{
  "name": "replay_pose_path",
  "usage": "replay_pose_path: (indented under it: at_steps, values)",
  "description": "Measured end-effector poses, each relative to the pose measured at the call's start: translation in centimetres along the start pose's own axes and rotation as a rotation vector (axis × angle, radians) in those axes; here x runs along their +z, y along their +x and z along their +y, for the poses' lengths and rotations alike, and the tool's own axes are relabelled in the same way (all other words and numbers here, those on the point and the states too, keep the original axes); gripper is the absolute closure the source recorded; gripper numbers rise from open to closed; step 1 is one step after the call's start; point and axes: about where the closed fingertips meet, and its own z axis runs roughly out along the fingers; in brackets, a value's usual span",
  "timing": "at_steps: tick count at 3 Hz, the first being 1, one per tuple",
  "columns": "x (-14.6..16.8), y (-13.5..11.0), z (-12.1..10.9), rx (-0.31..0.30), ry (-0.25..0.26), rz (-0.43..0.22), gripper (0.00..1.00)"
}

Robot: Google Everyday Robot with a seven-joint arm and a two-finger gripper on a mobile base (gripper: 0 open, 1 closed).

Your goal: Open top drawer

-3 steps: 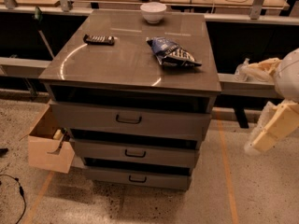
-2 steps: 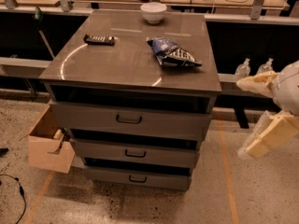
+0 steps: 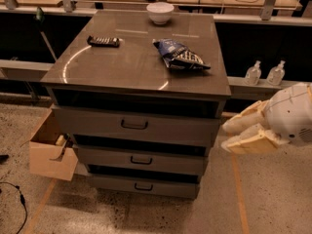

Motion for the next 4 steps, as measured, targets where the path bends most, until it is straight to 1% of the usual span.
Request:
replay_pose_path:
  at_steps: [1, 2, 3, 4]
  values:
    - [2.7, 0.4, 0.2, 0.066, -0.008, -0.062, 0.83]
    - [6.3, 0.8, -0.2, 0.158, 0.008, -0.144, 1.00]
    - [9.1, 0.5, -1.2, 0.204, 0.041, -0.180, 1.00]
    - [11.6, -1.1, -1.4, 0.091, 0.126, -0.127, 1.00]
